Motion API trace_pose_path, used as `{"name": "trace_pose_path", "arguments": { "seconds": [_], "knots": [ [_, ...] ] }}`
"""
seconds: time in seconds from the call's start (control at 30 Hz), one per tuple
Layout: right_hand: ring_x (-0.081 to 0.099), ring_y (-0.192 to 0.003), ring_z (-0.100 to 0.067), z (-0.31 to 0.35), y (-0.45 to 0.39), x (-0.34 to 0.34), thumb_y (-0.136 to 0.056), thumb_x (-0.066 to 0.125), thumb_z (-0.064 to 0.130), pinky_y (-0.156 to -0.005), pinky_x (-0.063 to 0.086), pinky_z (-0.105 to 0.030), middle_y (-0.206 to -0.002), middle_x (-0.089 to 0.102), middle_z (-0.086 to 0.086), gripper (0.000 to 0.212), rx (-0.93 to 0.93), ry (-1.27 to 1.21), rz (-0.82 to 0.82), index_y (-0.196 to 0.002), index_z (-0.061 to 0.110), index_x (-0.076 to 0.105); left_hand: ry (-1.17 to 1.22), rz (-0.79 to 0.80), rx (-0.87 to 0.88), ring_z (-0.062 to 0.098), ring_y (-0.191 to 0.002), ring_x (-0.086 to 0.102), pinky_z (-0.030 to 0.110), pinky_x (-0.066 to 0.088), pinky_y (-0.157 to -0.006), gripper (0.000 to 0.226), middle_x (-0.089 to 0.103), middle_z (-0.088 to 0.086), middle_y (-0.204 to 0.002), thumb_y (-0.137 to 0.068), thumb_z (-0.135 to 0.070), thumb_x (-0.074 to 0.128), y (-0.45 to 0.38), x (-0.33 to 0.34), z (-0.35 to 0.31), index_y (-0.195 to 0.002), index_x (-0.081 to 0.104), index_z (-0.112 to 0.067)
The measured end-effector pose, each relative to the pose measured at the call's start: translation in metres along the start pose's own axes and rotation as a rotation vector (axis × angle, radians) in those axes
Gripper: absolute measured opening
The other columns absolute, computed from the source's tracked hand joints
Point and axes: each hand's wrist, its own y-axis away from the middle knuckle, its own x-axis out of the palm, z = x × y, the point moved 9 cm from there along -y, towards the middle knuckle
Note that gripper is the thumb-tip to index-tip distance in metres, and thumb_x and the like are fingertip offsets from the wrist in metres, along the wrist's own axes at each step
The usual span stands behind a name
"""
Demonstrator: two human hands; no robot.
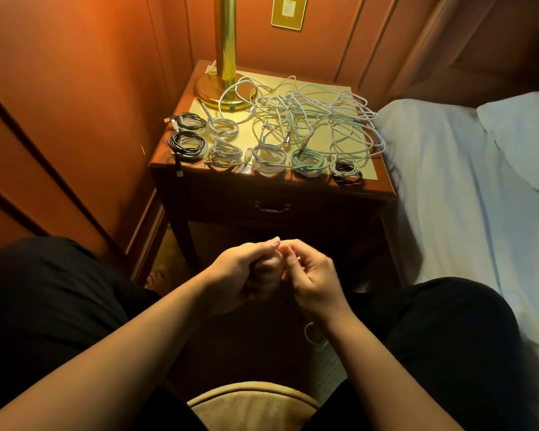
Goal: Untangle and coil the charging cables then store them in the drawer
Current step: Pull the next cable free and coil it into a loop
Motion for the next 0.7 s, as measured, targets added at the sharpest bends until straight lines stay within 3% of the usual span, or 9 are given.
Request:
{"name": "trace_pose_path", "arguments": {
  "seconds": [0.1,0.2,0.3,0.4,0.5,0.6,0.7],
  "knots": [
    [0.051,-0.052,-0.008,-0.022,0.008,0.031,-0.106,0.047,0.037,-0.052,0.039,-0.036,-0.061,0.058,0.008,0.031,0.162,0.011,0.153,-0.085,0.023,0.066,0.367,-0.08,0.073,0.011,-0.05,0.025,0.025,0.031,-0.048,0.05,0.022,-0.002,-0.058,-0.107,-0.039,0.036,0.001,-0.005,-0.014,-0.061,0.04,-0.018],
    [0.044,-0.05,-0.006,-0.011,0.018,0.046,-0.11,0.047,0.032,-0.05,0.034,-0.035,-0.058,0.049,0.009,0.037,0.164,0.061,0.285,-0.077,0.021,0.059,0.613,-0.328,0.226,0.01,-0.05,0.039,0.025,0.052,-0.057,0.044,0.034,-0.003,-0.06,-0.108,-0.035,0.037,0.0,-0.046,-0.032,-0.069,0.046,-0.015],
    [0.048,-0.055,-0.007,0.015,0.02,0.042,-0.109,0.047,0.033,-0.052,0.039,-0.037,-0.062,0.051,0.01,0.033,0.057,0.031,0.262,-0.077,0.028,0.057,0.373,-0.48,0.315,0.011,-0.06,0.055,0.034,0.056,-0.079,0.042,0.052,0.0,-0.066,-0.11,-0.033,0.036,0.003,-0.084,-0.046,-0.08,0.055,-0.012],
    [0.048,-0.054,-0.005,0.035,0.02,0.033,-0.106,0.049,0.03,-0.05,0.037,-0.03,-0.063,0.051,0.013,0.023,-0.08,0.037,0.212,-0.086,0.025,0.059,-0.003,-0.461,0.315,0.016,-0.073,0.066,0.042,0.055,-0.087,0.046,0.067,0.005,-0.077,-0.109,-0.034,0.037,0.004,-0.086,-0.047,-0.084,0.068,-0.01],
    [0.054,-0.059,-0.007,0.048,0.018,0.019,-0.106,0.047,0.033,-0.053,0.044,-0.033,-0.072,0.057,0.011,0.023,-0.231,0.202,0.102,-0.099,0.017,0.062,-0.422,-0.326,0.209,0.024,-0.072,0.059,0.038,0.049,-0.072,0.048,0.062,0.011,-0.077,-0.104,-0.047,0.045,-0.002,-0.055,-0.031,-0.076,0.072,-0.018],
    [0.068,-0.074,-0.012,0.052,0.014,-0.001,-0.106,0.049,0.034,-0.061,0.055,-0.042,-0.088,0.068,0.007,0.022,-0.284,0.276,-0.024,-0.108,0.018,0.064,-0.374,-0.169,0.11,0.022,-0.059,0.049,0.032,0.04,-0.057,0.044,0.053,0.013,-0.067,-0.098,-0.041,0.048,-0.005,-0.023,-0.011,-0.069,0.067,-0.014],
    [0.069,-0.079,-0.009,0.055,0.014,-0.024,-0.105,0.058,0.028,-0.064,0.056,-0.039,-0.092,0.069,0.012,0.014,-0.306,0.294,-0.149,-0.108,0.019,0.069,-0.309,-0.122,0.042,0.019,-0.051,0.042,0.029,0.037,-0.052,0.065,0.044,0.01,-0.058,-0.103,-0.057,0.035,-0.004,-0.004,-0.003,-0.061,0.059,-0.014]
  ]
}}
